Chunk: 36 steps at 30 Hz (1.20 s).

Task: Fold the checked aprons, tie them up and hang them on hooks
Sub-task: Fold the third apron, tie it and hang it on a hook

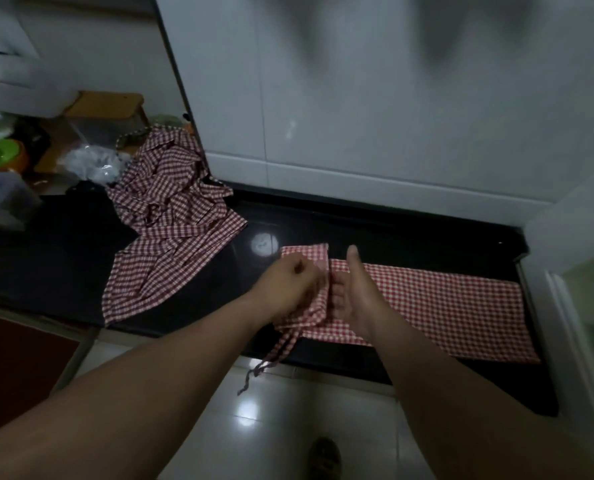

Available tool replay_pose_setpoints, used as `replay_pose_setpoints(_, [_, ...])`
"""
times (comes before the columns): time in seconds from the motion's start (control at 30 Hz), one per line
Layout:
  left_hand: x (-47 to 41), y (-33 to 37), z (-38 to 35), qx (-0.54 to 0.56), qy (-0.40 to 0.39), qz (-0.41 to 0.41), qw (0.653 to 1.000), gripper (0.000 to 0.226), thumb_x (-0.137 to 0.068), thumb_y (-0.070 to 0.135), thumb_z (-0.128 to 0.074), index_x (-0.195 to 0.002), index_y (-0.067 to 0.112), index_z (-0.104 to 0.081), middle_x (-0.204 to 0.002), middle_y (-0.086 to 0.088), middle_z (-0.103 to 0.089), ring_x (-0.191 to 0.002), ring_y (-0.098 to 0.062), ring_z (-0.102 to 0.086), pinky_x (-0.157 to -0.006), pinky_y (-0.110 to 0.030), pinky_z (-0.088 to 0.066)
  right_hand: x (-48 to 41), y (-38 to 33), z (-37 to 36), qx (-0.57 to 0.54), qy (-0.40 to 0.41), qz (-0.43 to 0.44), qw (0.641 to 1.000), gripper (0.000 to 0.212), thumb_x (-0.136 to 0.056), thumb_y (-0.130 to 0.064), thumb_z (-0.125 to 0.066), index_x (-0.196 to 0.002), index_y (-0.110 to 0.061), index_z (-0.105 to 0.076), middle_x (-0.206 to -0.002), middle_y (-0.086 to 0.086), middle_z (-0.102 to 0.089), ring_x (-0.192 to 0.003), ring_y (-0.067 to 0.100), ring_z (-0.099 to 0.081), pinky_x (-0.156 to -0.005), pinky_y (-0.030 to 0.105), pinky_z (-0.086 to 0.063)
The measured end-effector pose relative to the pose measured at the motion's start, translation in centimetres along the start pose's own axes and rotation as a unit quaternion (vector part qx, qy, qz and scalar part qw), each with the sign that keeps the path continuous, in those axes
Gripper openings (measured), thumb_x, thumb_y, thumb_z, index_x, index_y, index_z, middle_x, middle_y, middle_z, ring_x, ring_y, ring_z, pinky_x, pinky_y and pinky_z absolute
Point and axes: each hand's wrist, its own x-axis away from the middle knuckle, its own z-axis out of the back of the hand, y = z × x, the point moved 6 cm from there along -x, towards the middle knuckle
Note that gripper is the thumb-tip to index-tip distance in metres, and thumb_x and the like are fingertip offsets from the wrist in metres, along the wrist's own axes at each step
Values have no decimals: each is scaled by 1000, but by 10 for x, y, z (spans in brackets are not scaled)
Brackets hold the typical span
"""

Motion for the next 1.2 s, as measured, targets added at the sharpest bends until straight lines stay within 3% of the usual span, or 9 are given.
replay_pose_setpoints(0.1, [-5,-20,16,37,80,-1,996,16,-104,25,-59,-96,19,-72,-94,3,-75,-91,-15,-69,-92,-44,-56,5,-1,13,42,-24,-31,998,93,-79,-91,-48,-128,-13,-63,-127,12,-71,-118,29,-67,-105,51,-51])
replay_pose_setpoints(0.27, [-4,-52,4,-5,4,5,1000,19,-103,12,-61,-110,18,-78,-105,4,-78,-101,-12,-72,-101,-43,-55,1,-2,-1,141,-1,5,990,45,-86,-51,-78,-115,-19,-69,-121,5,-71,-114,21,-64,-102,42,-53])
replay_pose_setpoints(0.37, [-2,-50,4,-19,33,-27,999,20,-102,14,-61,-114,21,-76,-112,6,-74,-104,-8,-69,-102,-37,-54,-11,3,4,173,60,4,983,20,-92,-23,-75,-110,-15,-72,-116,8,-73,-110,25,-67,-96,43,-58])
replay_pose_setpoints(0.47, [3,-59,15,-52,108,13,993,34,-98,33,-70,-129,21,-62,-122,3,-61,-108,-11,-63,-101,-36,-53,-17,0,13,239,104,10,965,10,-98,-21,-61,-103,-16,-69,-118,13,-72,-104,31,-69,-94,47,-60])
replay_pose_setpoints(0.57, [2,-73,2,-38,46,107,993,58,-89,53,-75,-131,18,-54,-114,5,-66,-98,-12,-65,-89,-37,-56,-13,-9,14,420,153,73,892,27,-102,-28,-53,-121,-14,-67,-123,10,-69,-108,30,-66,-96,36,-52])
replay_pose_setpoints(0.73, [-5,-70,-15,-200,43,108,973,47,-85,64,-68,-108,29,-47,-110,2,-70,-102,-26,-67,-93,-49,-53,21,-16,5,530,248,247,772,31,-98,-25,-59,-125,-14,-50,-118,5,-61,-91,20,-60,-75,34,-52])
replay_pose_setpoints(0.83, [-5,-66,-16,-219,49,99,969,45,-87,65,-66,-106,30,-45,-107,4,-69,-102,-24,-66,-96,-50,-50,27,-11,-8,605,200,354,684,30,-95,-39,-63,-117,-21,-52,-113,2,-58,-95,19,-60,-76,36,-53])
replay_pose_setpoints(1.07, [-14,-57,-20,-156,-10,136,978,25,-90,50,-71,-97,27,-63,-102,1,-73,-90,-17,-69,-89,-43,-59,5,5,12,570,66,243,782,18,-103,-41,-53,-97,-24,-58,-90,-5,-64,-80,15,-61,-73,37,-53])
replay_pose_setpoints(1.2, [-18,-22,-32,-72,-42,79,993,11,-86,29,-70,-95,23,-71,-94,3,-77,-85,-15,-73,-86,-41,-62,10,-8,28,288,-7,61,956,57,-101,-67,-39,-102,-22,-72,-101,2,-76,-95,16,-71,-98,37,-54])
